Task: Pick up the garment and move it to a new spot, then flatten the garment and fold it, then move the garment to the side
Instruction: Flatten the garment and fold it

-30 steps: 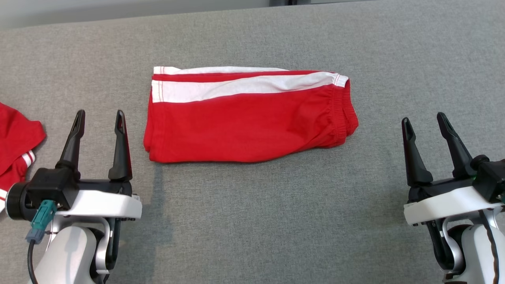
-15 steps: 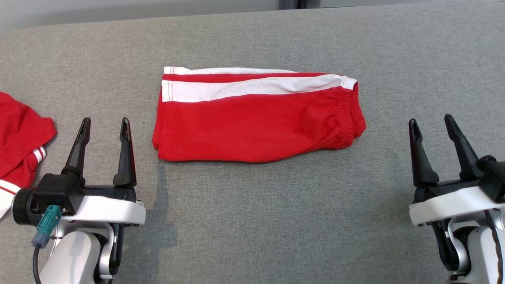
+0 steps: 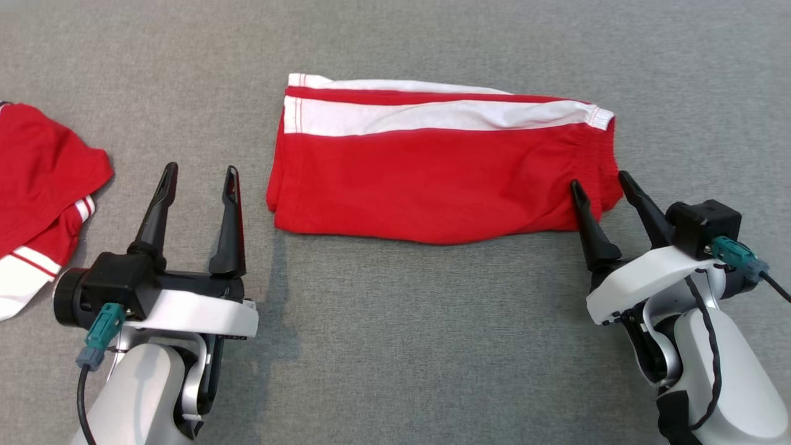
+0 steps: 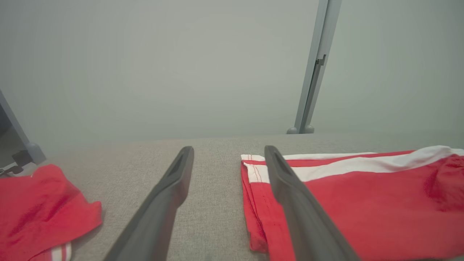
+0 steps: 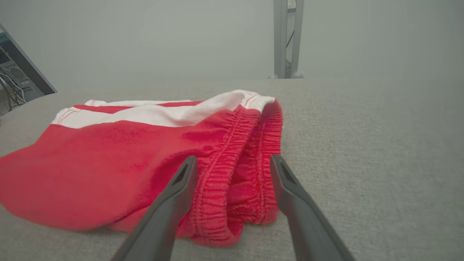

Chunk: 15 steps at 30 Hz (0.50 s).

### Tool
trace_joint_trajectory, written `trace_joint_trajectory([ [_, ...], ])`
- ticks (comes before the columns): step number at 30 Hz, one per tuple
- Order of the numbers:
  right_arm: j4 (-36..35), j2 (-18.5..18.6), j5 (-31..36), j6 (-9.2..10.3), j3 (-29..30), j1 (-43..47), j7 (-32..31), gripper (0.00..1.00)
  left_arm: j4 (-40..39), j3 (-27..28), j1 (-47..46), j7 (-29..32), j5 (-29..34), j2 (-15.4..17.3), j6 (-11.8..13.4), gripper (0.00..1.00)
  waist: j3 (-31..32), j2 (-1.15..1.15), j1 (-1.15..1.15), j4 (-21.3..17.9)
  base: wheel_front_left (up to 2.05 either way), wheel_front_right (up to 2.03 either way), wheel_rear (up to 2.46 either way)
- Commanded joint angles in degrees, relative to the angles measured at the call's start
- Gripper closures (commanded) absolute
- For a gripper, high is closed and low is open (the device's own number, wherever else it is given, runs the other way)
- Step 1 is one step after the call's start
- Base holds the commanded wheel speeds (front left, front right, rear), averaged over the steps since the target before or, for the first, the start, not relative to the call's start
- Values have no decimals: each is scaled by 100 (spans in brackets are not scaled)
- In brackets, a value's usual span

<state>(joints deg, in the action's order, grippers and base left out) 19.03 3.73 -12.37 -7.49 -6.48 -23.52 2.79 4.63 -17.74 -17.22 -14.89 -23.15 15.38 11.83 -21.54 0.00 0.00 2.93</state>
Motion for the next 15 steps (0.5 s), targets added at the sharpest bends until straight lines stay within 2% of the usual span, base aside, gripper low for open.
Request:
trace_joint_trajectory([
  [1,179,42,-40,-1,27,-120,42,0,38,-7,-120,-20,61,-6,-36,0,-100,0,0,86,0,0,0],
  [10,978,54,-317,1,219,-391,190,0,155,-10,-230,-20,127,-117,-153,0,-226,0,0,101,0,0,0],
  [15,1353,-14,-938,-2,-173,-539,91,0,217,-17,-319,-20,187,-163,-216,0,-267,0,0,80,0,0,0],
])
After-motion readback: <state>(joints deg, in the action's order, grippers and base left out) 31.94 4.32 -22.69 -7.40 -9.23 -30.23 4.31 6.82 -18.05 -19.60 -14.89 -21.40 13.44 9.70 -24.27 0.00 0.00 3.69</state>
